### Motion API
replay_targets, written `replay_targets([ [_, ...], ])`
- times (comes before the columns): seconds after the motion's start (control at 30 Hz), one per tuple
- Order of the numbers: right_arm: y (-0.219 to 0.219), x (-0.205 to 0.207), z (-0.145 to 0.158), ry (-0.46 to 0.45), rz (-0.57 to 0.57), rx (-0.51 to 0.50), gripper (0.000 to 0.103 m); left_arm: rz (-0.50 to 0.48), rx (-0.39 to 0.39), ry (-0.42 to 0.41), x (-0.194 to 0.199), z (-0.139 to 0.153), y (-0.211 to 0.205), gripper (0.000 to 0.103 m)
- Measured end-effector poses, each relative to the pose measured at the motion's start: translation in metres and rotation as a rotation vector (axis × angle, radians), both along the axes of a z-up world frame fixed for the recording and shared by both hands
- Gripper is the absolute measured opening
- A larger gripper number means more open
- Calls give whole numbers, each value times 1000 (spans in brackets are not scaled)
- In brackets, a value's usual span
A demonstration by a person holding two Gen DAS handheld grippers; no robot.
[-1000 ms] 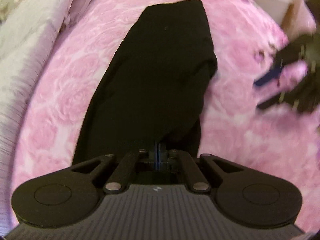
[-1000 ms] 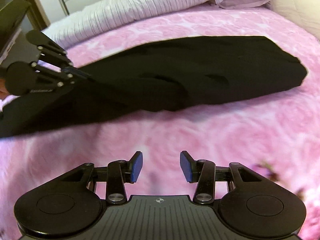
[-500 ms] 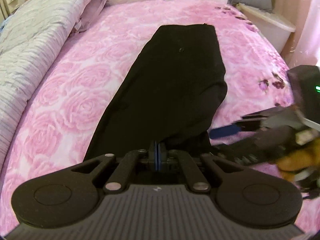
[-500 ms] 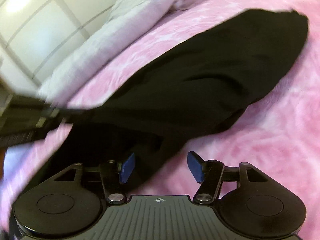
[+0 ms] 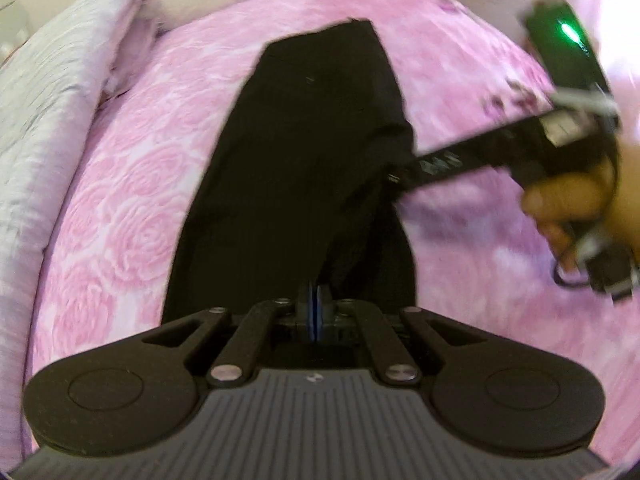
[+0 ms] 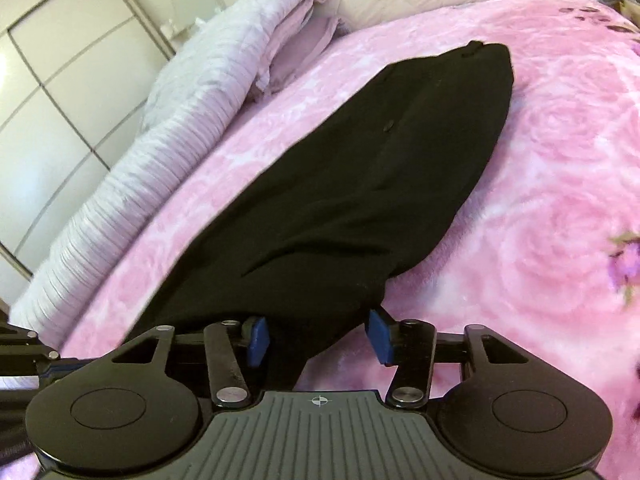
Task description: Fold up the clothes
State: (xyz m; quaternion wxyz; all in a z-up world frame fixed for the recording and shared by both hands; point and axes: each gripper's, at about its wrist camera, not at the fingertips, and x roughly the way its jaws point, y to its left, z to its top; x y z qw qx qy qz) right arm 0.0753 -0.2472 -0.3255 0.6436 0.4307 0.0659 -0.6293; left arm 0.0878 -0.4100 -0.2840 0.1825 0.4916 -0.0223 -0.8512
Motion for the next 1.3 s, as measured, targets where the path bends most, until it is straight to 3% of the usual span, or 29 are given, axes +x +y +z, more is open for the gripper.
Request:
replay_targets([
  [0.17, 11, -13, 12, 11, 51, 26, 30, -44, 15, -15, -4, -6, 12, 2],
  [0.3, 39, -18, 16, 16, 33, 92, 14, -149, 21, -43, -9, -10, 33, 2],
  [0.4, 59, -21, 19, 21, 22, 133, 13, -186, 13, -75, -11, -18, 41, 2],
  [0.47, 68, -21, 21, 49, 47, 127, 13, -160, 21, -60, -9, -17, 37, 2],
  [0.57, 75, -10, 25, 96, 102, 92, 27, -88, 48, -7, -5, -8, 25, 2],
  [0.63, 71, 2, 27, 129, 127, 72, 53, -46, 70, 26, -2, 0, 14, 1],
  [0.7, 62, 9, 24, 112, 109, 68, 69, -40, 80, 38, 1, 6, 9, 1],
  [0.8, 42, 15, 16, 94, 73, 56, 72, -56, 81, 47, 4, 12, 8, 1],
  [1.03, -5, 21, -3, 164, 52, -2, 72, -12, 89, 82, 9, 15, 3, 1],
  [1.23, 21, -7, 4, 195, -38, 39, 72, -86, 44, 21, 0, 3, 20, 2],
  [1.3, 37, -14, 5, 189, -66, 70, 72, -122, -1, -23, -5, -7, 33, 7],
])
